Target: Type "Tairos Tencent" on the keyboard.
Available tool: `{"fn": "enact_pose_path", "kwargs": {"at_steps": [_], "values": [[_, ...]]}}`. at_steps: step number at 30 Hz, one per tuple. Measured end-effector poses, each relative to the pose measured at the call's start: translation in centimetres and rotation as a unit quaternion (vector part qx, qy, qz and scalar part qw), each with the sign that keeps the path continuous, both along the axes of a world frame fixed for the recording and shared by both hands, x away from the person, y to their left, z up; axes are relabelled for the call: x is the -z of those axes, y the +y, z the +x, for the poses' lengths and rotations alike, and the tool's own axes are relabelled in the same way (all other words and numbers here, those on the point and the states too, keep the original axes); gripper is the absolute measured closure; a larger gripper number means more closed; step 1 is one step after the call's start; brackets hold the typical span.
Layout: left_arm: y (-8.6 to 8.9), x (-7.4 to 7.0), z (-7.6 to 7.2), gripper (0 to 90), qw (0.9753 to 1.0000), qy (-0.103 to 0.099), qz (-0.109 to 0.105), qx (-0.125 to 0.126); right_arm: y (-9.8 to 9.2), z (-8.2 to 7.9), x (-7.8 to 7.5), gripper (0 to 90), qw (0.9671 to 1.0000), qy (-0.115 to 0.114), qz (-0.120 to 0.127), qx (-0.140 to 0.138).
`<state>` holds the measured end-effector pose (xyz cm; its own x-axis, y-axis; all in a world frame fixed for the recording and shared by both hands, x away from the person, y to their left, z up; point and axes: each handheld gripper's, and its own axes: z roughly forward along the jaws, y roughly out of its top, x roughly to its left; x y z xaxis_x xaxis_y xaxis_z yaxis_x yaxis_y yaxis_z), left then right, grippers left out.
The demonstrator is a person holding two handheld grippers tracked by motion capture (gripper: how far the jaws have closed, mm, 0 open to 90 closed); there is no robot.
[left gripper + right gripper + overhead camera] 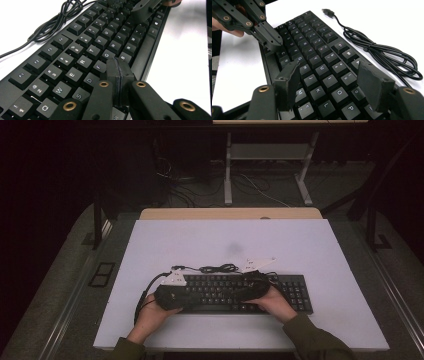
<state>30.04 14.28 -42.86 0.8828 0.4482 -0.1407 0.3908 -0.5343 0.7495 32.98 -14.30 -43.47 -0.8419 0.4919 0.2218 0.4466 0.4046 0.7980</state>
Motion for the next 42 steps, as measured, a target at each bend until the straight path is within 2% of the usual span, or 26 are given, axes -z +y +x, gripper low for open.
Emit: {"fn": "enact_pose_path", "kwargs": {"at_steps": [12,14,15,16,23,32,42], "values": [[-0.3,0.4,0.1,88.9,0.9999,0.005,0.012,0.004,0.0,0.0,0.0,34.1,1.0000,0.000,0.002,0.002],[-0.3,0.5,0.1,89.0,0.9999,0.009,0.009,0.005,0.0,0.0,0.0,34.1,1.0000,0.000,0.002,0.002],[-0.4,0.6,0.0,89.0,0.9999,0.008,0.011,0.004,0.0,0.0,0.0,34.1,1.0000,0.000,0.002,0.002],[-0.5,0.6,0.0,89.0,0.9997,0.005,0.021,0.008,0.0,0.0,0.0,34.1,1.0000,0.000,0.002,0.002],[-0.6,0.5,0.0,89.1,0.9998,0.004,0.018,0.006,0.0,0.0,-0.1,34.1,1.0000,0.001,0.003,0.003],[-0.4,0.0,0.1,89.1,1.0000,-0.006,0.007,-0.001,0.0,0.0,-0.1,34.1,1.0000,0.002,0.004,0.003],[-0.1,-0.5,1.0,89.1,0.9996,-0.022,0.007,-0.017,0.0,0.0,0.0,34.1,1.0000,0.001,0.003,0.001]]}}
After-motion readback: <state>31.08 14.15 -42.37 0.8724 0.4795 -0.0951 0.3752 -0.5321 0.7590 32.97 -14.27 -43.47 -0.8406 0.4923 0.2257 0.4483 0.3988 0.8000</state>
